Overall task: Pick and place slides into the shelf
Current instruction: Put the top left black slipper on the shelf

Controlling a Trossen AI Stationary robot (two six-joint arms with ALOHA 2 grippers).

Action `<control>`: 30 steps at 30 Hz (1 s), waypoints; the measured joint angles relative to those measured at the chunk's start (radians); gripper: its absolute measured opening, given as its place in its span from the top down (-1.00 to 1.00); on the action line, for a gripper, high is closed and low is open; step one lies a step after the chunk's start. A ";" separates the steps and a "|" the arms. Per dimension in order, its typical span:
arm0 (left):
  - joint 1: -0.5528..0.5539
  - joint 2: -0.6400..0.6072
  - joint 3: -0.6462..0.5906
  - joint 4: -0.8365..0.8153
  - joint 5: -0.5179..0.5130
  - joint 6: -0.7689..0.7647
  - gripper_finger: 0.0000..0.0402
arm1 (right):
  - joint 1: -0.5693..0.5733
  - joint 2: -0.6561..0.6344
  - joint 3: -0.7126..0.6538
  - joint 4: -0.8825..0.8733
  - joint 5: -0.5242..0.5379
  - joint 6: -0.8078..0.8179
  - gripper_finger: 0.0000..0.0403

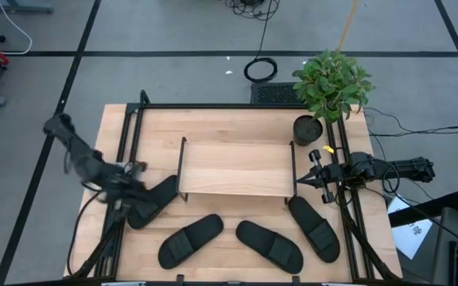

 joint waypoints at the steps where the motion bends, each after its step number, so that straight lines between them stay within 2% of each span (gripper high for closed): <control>1: 0.049 0.038 0.000 0.001 0.010 -0.027 1.00 | 0.000 0.000 0.000 0.000 0.000 0.000 1.00; 4: 0.224 0.121 0.001 -0.017 0.061 -0.110 1.00 | 0.000 0.000 0.000 0.000 0.000 0.001 1.00; 9: 0.492 0.137 0.051 -0.098 0.341 -0.214 1.00 | 0.000 0.000 0.000 0.000 0.001 0.004 1.00; 11: 0.570 0.131 0.086 -0.178 0.370 -0.260 1.00 | 0.000 0.000 0.000 0.000 0.001 0.004 1.00; 15: 0.701 0.165 0.183 -0.366 0.362 -0.381 1.00 | 0.000 0.000 0.000 -0.002 0.002 0.003 1.00; 17: 0.742 0.196 0.262 -0.521 0.383 -0.401 1.00 | 0.000 0.000 0.000 -0.009 0.002 -0.001 1.00; 21: 0.778 0.271 0.416 -0.842 0.388 -0.384 1.00 | -0.001 0.000 0.000 -0.008 0.005 -0.003 1.00; 24: 0.789 0.326 0.495 -1.010 0.377 -0.363 0.99 | -0.001 0.000 0.000 -0.008 0.006 -0.003 1.00; 30: 0.796 0.366 0.531 -1.185 0.152 -0.250 0.96 | -0.001 0.000 0.000 -0.008 0.006 0.004 1.00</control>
